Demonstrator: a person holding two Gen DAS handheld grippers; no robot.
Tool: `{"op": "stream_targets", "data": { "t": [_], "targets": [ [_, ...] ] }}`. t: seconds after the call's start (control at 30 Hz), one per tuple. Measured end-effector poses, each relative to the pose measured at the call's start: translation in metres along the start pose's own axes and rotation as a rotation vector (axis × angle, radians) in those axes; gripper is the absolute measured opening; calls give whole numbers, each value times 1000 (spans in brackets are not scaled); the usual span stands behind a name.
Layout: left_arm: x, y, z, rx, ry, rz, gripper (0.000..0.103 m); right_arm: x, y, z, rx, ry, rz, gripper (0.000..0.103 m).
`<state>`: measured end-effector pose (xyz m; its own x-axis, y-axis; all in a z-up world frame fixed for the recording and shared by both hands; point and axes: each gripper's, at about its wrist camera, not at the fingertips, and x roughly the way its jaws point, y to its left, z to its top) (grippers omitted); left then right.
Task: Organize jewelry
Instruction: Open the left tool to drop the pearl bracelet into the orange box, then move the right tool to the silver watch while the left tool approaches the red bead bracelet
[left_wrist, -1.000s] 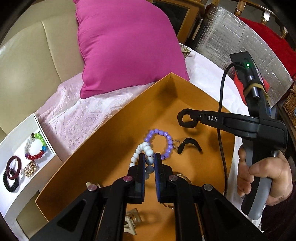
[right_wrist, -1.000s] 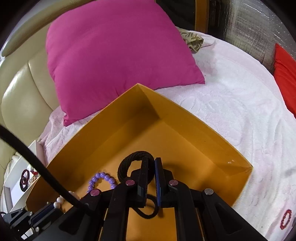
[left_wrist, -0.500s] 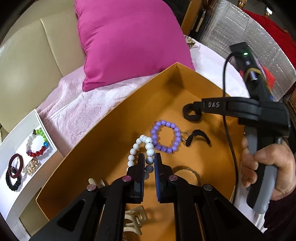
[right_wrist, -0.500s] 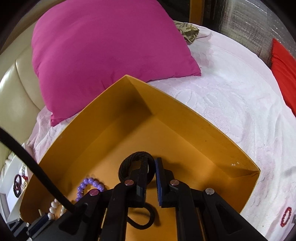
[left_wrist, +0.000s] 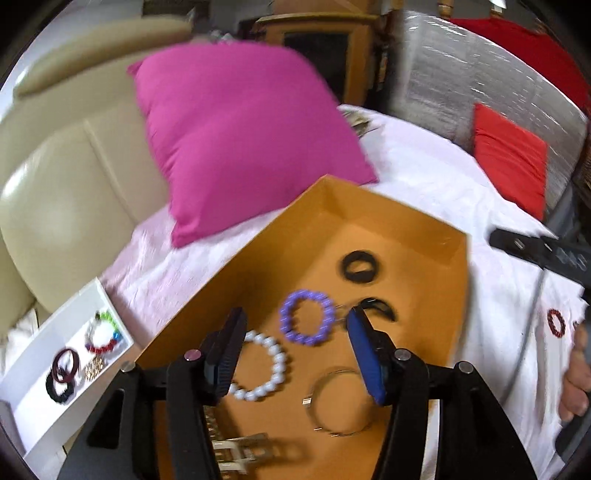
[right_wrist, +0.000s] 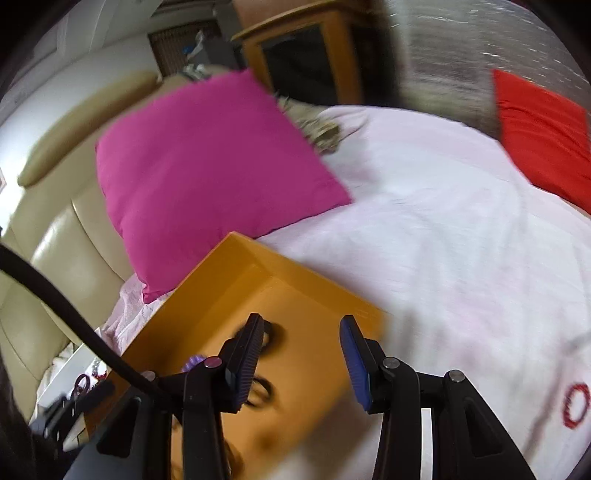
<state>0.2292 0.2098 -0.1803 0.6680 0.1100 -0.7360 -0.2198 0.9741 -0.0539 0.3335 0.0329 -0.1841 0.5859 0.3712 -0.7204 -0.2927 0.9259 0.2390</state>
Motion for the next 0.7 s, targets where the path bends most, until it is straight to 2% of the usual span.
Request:
{"op": "stream_targets", "data": {
  "t": [0.1,0.37,0.57,0.7],
  "targets": [
    [-13,-33,-1,68,-57,-9,65,-34,-44,-17,60,-18,-34,47],
    [-32,-129,-17,261,-126,-59,68,-122,-184,-75,296,-82,-138,47],
    [-38,-195,-36,414,-163,-65,70,-172,-279,-111,556,-165,-121,47],
    [-35,-227,-39,440,-154,-90,70,-191,-331,-126,704,-214,-110,47]
  ]
}}
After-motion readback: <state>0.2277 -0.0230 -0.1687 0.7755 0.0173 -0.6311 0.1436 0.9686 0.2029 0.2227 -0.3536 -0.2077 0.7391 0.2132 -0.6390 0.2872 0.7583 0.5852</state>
